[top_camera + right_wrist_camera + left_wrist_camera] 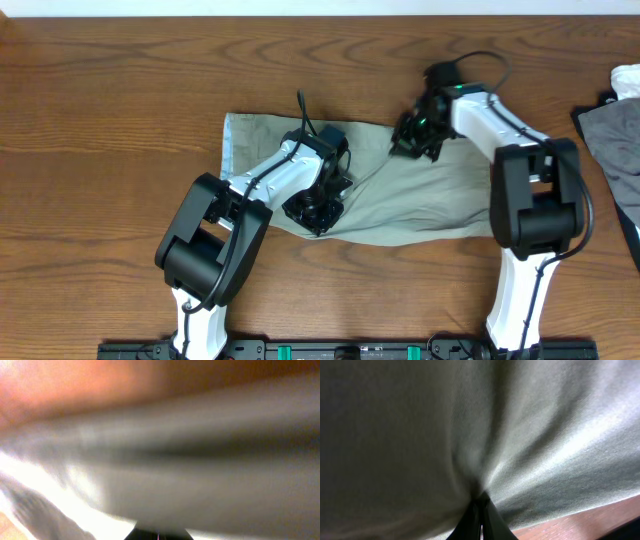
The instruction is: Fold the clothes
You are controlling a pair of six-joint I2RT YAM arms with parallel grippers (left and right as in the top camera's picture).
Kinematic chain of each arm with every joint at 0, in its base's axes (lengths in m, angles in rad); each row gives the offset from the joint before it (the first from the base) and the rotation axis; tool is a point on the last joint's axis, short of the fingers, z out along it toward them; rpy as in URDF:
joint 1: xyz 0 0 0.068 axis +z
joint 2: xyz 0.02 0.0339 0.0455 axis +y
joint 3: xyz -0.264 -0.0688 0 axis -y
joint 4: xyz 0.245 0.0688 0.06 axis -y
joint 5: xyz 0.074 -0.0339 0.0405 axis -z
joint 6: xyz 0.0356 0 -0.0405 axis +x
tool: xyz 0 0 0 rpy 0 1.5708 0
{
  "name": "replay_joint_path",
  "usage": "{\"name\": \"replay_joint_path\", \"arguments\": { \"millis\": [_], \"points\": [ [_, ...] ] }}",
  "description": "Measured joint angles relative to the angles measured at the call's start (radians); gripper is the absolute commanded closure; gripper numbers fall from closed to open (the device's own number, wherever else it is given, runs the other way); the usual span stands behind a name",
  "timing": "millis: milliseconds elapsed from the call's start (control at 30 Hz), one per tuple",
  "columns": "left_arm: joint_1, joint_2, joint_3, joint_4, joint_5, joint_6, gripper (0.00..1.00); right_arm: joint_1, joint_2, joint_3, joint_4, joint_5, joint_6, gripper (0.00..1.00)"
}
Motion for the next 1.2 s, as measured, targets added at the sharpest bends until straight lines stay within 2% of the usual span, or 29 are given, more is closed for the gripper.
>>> {"name": "replay_joint_path", "arguments": {
  "millis": [200,333,467,567,700,833,1000,1200],
  "points": [
    [0.006,0.000,0.000,-0.003,-0.002,0.003,0.94,-0.120,0.006,-0.005,0.222,0.040,-0.001,0.99],
    [0.033,-0.001,0.007,-0.025,-0.023,0.002,0.92,-0.197,0.011,-0.002,0.241,-0.077,-0.077,0.99],
    [0.067,-0.036,0.048,-0.044,-0.021,-0.005,0.84,-0.246,0.004,0.016,0.117,-0.203,-0.178,0.99],
    [0.076,-0.121,0.108,-0.024,0.022,-0.015,0.83,-0.268,-0.036,0.018,-0.080,-0.232,-0.269,0.99],
    [0.060,-0.213,0.151,0.028,0.083,-0.051,0.83,-0.264,-0.125,0.021,-0.349,-0.183,-0.373,0.97],
    [0.018,-0.193,0.152,0.104,0.178,-0.076,0.78,-0.220,-0.179,0.023,-0.537,-0.078,-0.427,0.96],
    [-0.061,-0.073,0.150,0.192,0.277,-0.138,0.78,-0.137,-0.179,-0.042,-0.544,0.010,-0.447,0.92],
    [-0.112,0.036,0.141,0.189,0.333,-0.204,0.78,-0.080,-0.176,-0.213,-0.354,0.044,-0.390,0.89]
  ]
}}
